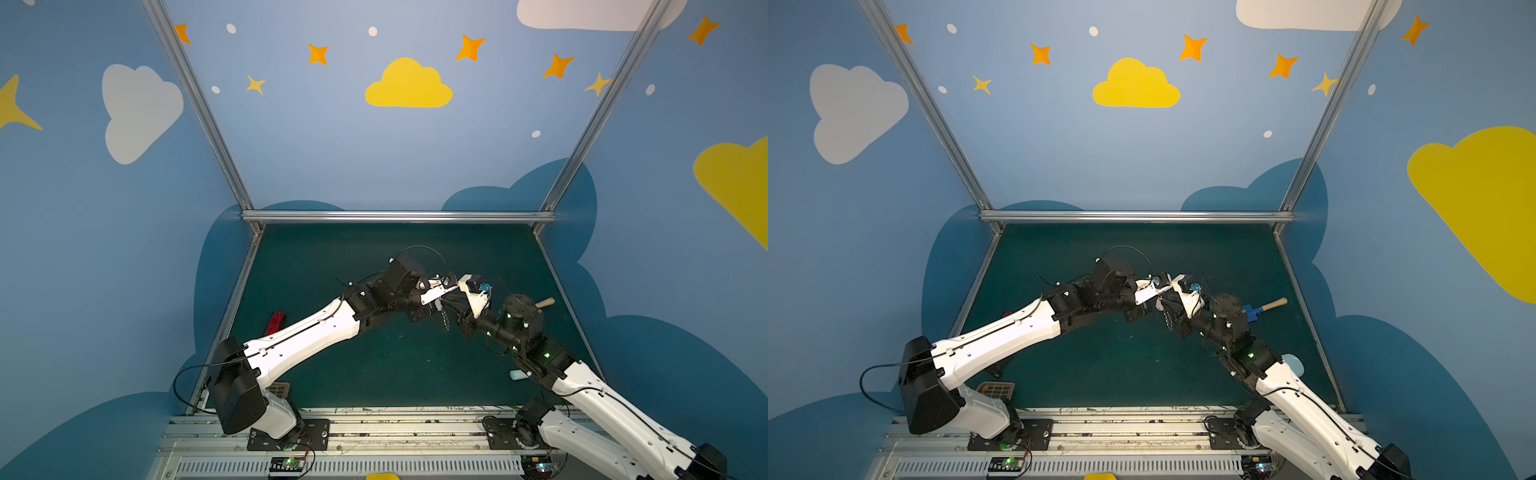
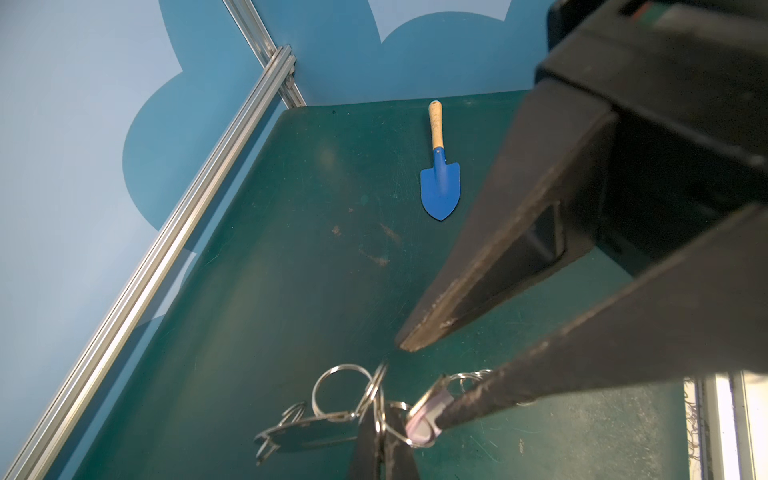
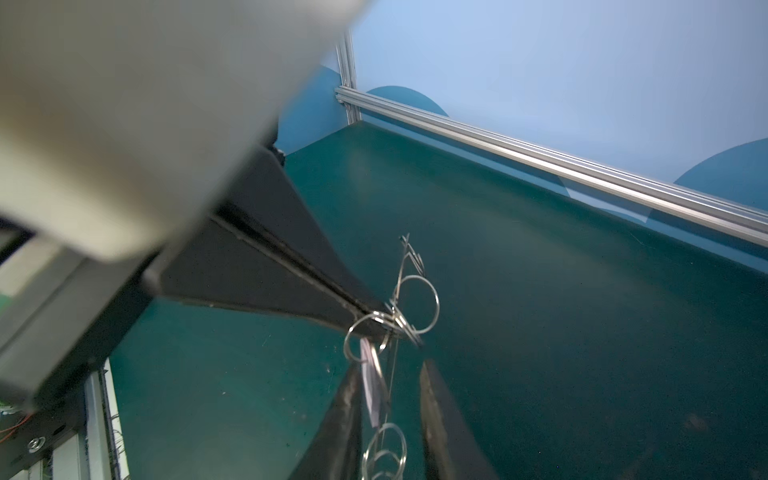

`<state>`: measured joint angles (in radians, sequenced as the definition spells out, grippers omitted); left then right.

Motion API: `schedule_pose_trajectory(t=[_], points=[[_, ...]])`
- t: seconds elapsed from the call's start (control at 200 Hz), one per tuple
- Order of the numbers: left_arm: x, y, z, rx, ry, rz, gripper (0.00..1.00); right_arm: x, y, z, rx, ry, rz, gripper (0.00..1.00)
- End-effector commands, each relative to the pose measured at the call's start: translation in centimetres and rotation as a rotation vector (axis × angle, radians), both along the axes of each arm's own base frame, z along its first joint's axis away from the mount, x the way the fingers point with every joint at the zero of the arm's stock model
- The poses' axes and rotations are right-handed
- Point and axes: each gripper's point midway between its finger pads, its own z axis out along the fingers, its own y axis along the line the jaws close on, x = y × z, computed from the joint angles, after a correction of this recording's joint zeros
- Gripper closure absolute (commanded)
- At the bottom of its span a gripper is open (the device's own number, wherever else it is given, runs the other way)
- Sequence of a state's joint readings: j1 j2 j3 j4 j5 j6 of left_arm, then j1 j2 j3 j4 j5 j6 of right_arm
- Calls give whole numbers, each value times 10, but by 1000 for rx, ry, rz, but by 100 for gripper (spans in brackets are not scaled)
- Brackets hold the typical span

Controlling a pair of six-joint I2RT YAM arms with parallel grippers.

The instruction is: Put the keys on the keyring

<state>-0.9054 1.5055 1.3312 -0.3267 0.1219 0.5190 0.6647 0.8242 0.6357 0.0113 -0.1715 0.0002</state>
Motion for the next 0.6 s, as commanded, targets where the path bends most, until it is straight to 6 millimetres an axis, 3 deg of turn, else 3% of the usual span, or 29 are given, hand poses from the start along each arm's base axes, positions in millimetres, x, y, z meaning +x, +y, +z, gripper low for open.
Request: schedule_pose_trajectory(t=[0.0, 0.27, 0.596], points=[[-3, -6, 26, -62, -46, -23, 96, -6, 6, 1, -3, 3, 43, 78], [-2, -5, 28, -64, -58, -16, 96, -10, 8, -5, 4, 41, 65, 70], [-1, -2, 31, -72, -72, -3, 96, -6, 0, -12, 22, 74, 13, 69]])
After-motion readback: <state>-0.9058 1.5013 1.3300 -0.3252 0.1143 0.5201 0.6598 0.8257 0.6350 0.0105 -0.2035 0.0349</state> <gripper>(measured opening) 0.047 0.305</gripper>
